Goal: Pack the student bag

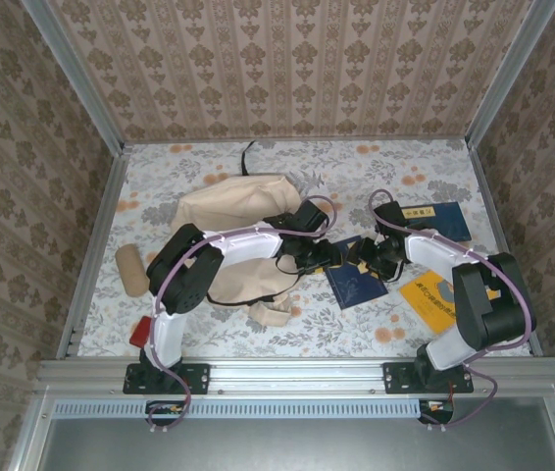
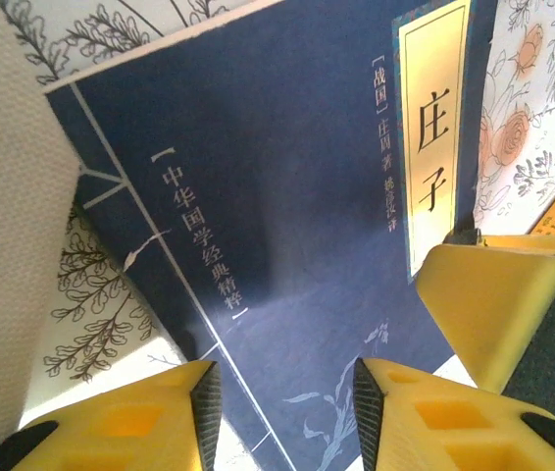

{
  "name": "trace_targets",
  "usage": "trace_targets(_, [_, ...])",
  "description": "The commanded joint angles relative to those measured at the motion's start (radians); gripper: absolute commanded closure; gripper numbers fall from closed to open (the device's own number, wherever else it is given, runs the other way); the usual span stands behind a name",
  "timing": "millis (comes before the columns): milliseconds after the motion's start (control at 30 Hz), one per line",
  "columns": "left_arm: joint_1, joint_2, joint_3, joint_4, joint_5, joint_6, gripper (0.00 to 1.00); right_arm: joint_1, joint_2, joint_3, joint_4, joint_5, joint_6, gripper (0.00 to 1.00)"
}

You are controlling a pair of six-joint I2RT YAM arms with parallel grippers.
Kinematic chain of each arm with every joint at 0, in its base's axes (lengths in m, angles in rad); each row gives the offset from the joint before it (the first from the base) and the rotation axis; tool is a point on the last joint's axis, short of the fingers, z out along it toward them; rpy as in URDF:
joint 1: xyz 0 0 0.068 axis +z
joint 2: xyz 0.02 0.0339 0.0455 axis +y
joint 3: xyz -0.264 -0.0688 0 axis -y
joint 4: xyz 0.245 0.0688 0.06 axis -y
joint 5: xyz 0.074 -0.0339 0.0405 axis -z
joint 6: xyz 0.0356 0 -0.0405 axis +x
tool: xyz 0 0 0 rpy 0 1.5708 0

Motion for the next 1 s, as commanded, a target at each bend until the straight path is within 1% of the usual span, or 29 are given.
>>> trace_targets(0, [-0.001,0.014,0.011,-0.034,-0.045,-0.039,0.55,0.010,-0.016,-0.024,-0.024,-0.031,0.028,0.35])
trace_targets(67, [-0.002,0.011,0.001,-0.034,-0.057,-0.047,0.54,0.009,-0.020,-0.024,-0.028,-0.016,0.029,0.35])
trace_targets(200, [-0.004,0.011,0.002,-0.048,-0.066,-0.051,0.49,0.008,-0.020,-0.023,-0.039,0.006,0.029,0.35])
trace_targets(300, [-0.003,0.025,0.004,-0.049,-0.057,-0.057,0.46,0.008,-0.022,-0.026,-0.035,0.008,0.034,0.35])
trace_targets(600, [-0.008,0.069,0.038,-0.030,-0.008,-0.068,0.45,0.009,-0.016,-0.045,-0.017,-0.015,0.039,0.35])
trace_targets(733, [-0.008,0.097,0.060,0.014,0.070,-0.067,0.47,0.010,-0.002,-0.074,0.031,-0.070,0.062,0.35])
trace_targets(833, [-0.005,0.108,0.071,0.063,0.124,-0.076,0.52,0.015,0.007,-0.089,0.055,-0.092,0.077,0.35])
trace_targets(867, [-0.002,0.104,0.065,0.092,0.138,-0.087,0.54,0.017,0.012,-0.092,0.061,-0.093,0.080,0.35])
trace_targets(967, [0.012,0.089,0.031,0.205,0.186,-0.130,0.57,0.025,0.022,-0.099,0.072,-0.090,0.089,0.36])
